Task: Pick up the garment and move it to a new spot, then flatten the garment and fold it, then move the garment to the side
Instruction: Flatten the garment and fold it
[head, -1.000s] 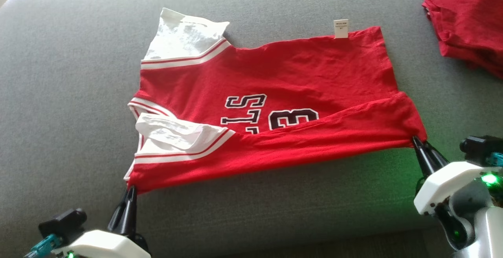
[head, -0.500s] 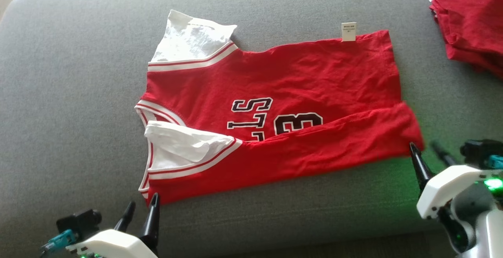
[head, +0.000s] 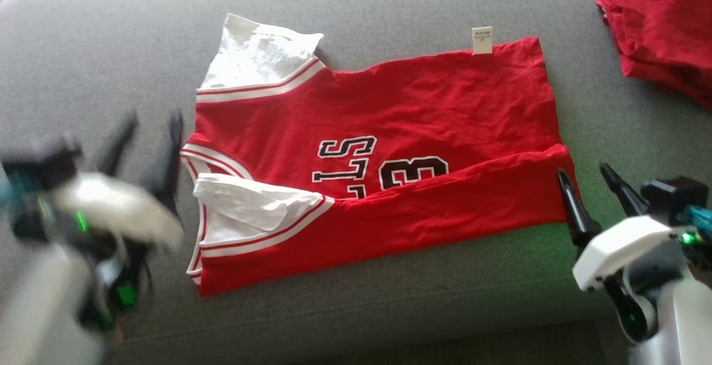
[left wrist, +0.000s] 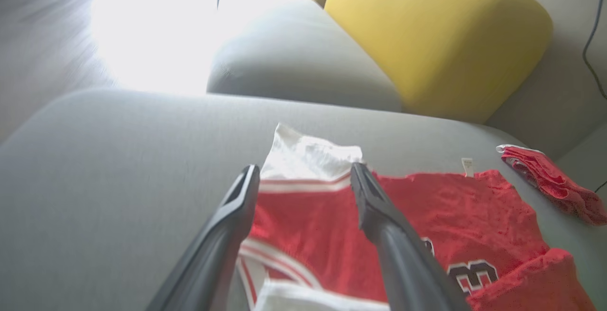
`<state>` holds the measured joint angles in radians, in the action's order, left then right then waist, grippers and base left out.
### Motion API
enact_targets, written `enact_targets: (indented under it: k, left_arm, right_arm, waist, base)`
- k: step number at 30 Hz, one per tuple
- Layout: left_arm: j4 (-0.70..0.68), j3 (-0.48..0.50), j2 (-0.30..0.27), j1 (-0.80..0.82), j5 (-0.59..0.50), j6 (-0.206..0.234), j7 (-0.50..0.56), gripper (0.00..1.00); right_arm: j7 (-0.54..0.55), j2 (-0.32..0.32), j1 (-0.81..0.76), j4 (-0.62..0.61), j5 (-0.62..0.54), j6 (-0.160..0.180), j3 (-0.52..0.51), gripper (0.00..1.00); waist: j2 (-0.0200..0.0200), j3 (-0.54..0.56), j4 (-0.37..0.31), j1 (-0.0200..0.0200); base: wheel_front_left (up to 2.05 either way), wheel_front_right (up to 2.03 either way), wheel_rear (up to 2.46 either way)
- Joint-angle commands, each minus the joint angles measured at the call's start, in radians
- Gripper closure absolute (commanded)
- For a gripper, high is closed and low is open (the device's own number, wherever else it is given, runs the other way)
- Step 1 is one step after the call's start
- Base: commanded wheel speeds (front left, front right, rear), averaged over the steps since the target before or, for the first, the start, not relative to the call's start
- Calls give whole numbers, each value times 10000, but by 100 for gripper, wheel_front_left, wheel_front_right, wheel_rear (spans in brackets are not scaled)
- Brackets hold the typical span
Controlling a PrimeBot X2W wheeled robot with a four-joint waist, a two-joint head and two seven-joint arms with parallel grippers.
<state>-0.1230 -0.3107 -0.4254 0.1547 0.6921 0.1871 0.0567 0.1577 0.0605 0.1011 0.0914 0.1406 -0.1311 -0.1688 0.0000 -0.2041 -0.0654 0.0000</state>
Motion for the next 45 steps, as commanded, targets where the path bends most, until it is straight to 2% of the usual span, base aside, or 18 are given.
enact_targets:
  k: [1,6,12,15,22,30,45]
  left_arm:
    - [-21,446,-540,1275,-133,-205,304,0]
    - [1638,70,-809,4042,38,-1040,1703,0]
    - [3943,-775,-674,6657,34,-2204,3066,0]
    - [4959,-1144,-665,7617,-228,-2505,3467,0]
    - [7195,-1761,-656,9154,-903,-2774,3768,0]
    - [8699,-1991,-698,9959,-1082,-2921,3738,0]
    - [10418,-2179,-772,10908,-1129,-3058,3190,0]
  right_arm:
    - [-141,-28,589,-338,25,4,343,0]
    - [-278,-60,1001,-313,214,4,721,0]
    - [-410,-79,1407,-261,344,4,1069,0]
    - [-520,-86,1616,-218,398,4,1186,0]
    - [-768,-96,1974,-63,583,4,1452,0]
    - [-959,-100,2182,0,744,4,1576,0]
    - [-1211,-102,2475,115,861,4,1734,0]
  waist:
    - [0,-168,-96,0]
    - [0,-616,-347,0]
    - [0,-1294,-789,0]
    - [0,-1643,-1029,0]
    - [0,-2281,-1477,0]
    - [0,-2740,-1769,0]
    - [0,-3326,-1943,0]
  base:
    - [0,0,0]
    - [0,0,0]
    - [0,0,0]
    - [0,0,0]
    - [0,0,0]
    - [0,0,0]
    - [0,0,0]
